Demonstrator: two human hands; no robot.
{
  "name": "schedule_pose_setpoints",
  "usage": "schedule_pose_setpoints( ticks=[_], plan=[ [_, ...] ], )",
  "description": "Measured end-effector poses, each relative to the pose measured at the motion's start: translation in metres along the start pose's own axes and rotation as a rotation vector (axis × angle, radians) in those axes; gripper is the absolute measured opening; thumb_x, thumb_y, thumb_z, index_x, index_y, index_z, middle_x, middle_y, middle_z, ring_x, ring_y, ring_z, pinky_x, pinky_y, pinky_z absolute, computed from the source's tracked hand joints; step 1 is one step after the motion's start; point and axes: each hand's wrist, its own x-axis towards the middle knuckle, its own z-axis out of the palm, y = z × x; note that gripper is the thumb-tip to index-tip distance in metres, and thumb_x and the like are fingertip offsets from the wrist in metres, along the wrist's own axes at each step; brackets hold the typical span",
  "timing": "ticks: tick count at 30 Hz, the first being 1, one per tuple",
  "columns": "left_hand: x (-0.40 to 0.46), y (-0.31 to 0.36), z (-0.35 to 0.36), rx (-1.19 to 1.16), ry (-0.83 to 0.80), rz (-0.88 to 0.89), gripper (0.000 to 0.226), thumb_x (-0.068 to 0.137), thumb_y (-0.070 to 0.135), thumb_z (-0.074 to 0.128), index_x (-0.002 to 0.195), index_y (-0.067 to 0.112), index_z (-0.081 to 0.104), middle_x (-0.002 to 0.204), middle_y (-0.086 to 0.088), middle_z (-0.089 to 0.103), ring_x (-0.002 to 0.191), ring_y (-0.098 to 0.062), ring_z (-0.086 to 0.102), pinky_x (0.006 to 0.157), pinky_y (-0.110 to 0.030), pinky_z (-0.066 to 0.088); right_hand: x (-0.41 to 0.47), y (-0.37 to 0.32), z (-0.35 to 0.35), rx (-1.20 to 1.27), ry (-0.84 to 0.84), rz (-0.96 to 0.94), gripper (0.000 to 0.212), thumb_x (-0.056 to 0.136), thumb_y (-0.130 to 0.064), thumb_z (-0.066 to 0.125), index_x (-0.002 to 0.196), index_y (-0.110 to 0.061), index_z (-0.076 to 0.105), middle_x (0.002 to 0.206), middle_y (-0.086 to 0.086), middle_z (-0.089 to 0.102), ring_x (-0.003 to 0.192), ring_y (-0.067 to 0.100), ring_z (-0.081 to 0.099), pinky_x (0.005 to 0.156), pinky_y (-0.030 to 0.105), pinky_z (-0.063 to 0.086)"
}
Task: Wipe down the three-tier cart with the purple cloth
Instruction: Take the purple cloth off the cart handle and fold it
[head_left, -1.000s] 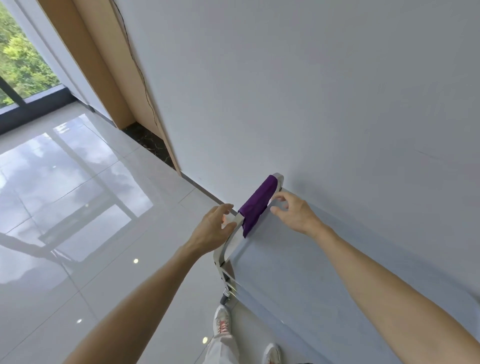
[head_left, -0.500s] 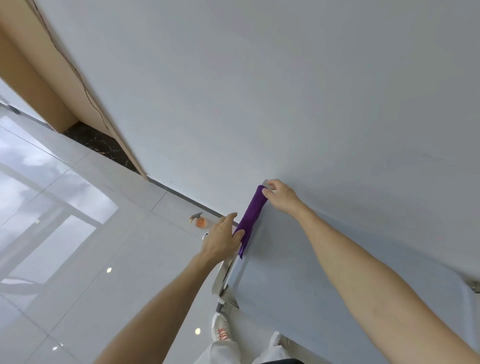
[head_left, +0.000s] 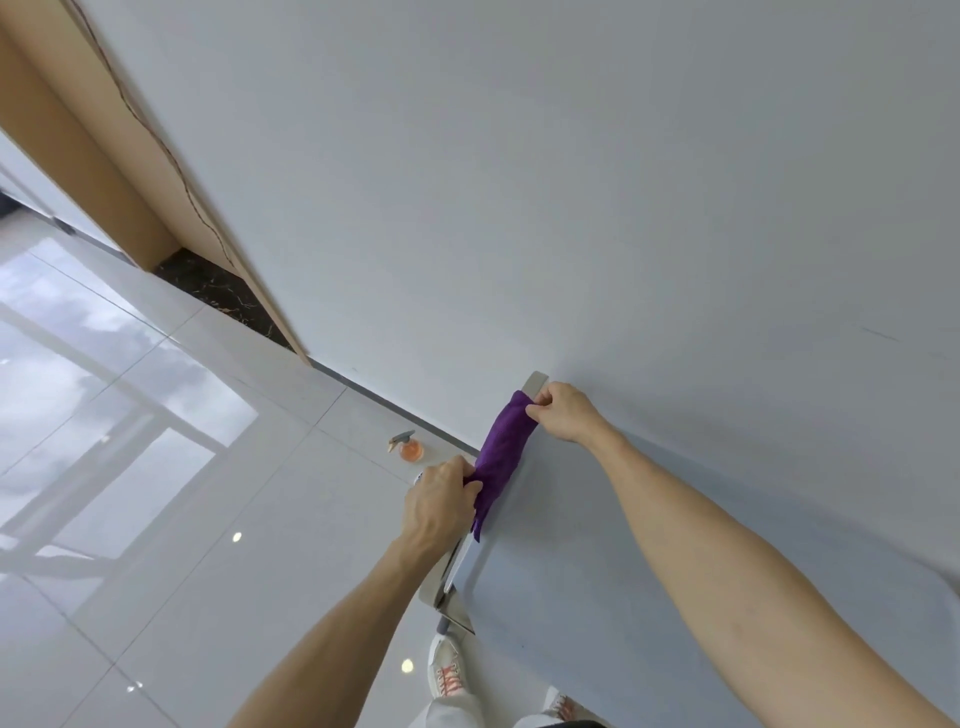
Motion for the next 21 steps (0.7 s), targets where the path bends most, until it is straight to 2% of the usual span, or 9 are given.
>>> schedule_pose_setpoints(
  ticks=[3, 7, 10, 12, 15, 19, 21],
  plan=[
    [-0.006, -0.003, -0.005, -0.041, 0.025, 0.004, 0.014, 0.091, 0.018, 0.053, 0.099, 0.017, 0.065, 0.089, 0.004, 0.067, 0.078, -0.015, 0.062, 0.071, -0.035, 0.054, -0.007, 0.003, -0.012, 0.113, -0.014, -0.038, 0.017, 0.092, -0.025, 0.060, 0.101, -0.010, 0.061, 0.101, 0.000, 0.063, 0.094, 0.017, 0.059, 0.082, 0.030, 0.048],
    [-0.009, 0.003, -0.018, -0.185, 0.061, 0.043, 0.011, 0.089, 0.016, 0.053, 0.096, 0.016, 0.061, 0.088, -0.001, 0.068, 0.081, -0.016, 0.063, 0.074, -0.036, 0.055, -0.019, 0.002, -0.034, 0.222, 0.026, -0.102, 0.011, 0.091, -0.025, 0.063, 0.095, -0.016, 0.058, 0.100, 0.005, 0.070, 0.090, 0.017, 0.062, 0.077, 0.027, 0.048],
    [-0.003, 0.015, -0.035, -0.238, 0.117, 0.072, 0.010, 0.088, 0.015, 0.053, 0.095, 0.018, 0.059, 0.081, 0.007, 0.069, 0.079, -0.013, 0.064, 0.074, -0.024, 0.050, -0.033, -0.003, -0.056, 0.292, 0.082, -0.147, 0.010, 0.091, -0.024, 0.065, 0.095, -0.017, 0.059, 0.095, 0.002, 0.072, 0.093, 0.016, 0.066, 0.080, 0.027, 0.051],
    [0.002, 0.026, -0.048, -0.273, 0.139, 0.099, 0.014, 0.087, 0.012, 0.052, 0.095, 0.021, 0.058, 0.084, 0.012, 0.067, 0.078, -0.008, 0.063, 0.065, -0.010, 0.046, -0.045, -0.004, -0.073, 0.330, 0.112, -0.181, 0.011, 0.091, -0.024, 0.065, 0.098, -0.019, 0.059, 0.095, 0.000, 0.072, 0.093, 0.014, 0.066, 0.080, 0.027, 0.050],
    [0.009, 0.044, -0.065, -0.318, 0.152, 0.166, 0.022, 0.085, 0.007, 0.051, 0.097, 0.024, 0.057, 0.089, 0.013, 0.066, 0.077, 0.001, 0.062, 0.059, -0.004, 0.044, -0.065, 0.001, -0.098, 0.339, 0.110, -0.234, 0.012, 0.093, -0.020, 0.063, 0.105, -0.020, 0.064, 0.096, 0.003, 0.072, 0.094, 0.013, 0.065, 0.082, 0.025, 0.048],
    [0.015, 0.068, -0.075, -0.284, 0.149, 0.285, 0.031, 0.087, 0.004, 0.051, 0.106, 0.024, 0.065, 0.093, 0.015, 0.066, 0.083, 0.005, 0.062, 0.066, -0.001, 0.044, -0.094, 0.019, -0.122, 0.265, 0.122, -0.273, 0.022, 0.091, -0.014, 0.066, 0.112, -0.020, 0.068, 0.098, -0.003, 0.067, 0.088, 0.004, 0.063, 0.076, 0.010, 0.045],
    [0.016, 0.080, -0.075, -0.262, 0.139, 0.359, 0.035, 0.086, 0.002, 0.050, 0.106, 0.023, 0.069, 0.090, 0.021, 0.066, 0.085, 0.009, 0.062, 0.069, 0.000, 0.042, -0.108, 0.030, -0.130, 0.187, 0.133, -0.265, 0.026, 0.089, -0.013, 0.066, 0.113, -0.022, 0.067, 0.097, -0.009, 0.066, 0.087, -0.002, 0.060, 0.072, 0.009, 0.042]
  ],
)
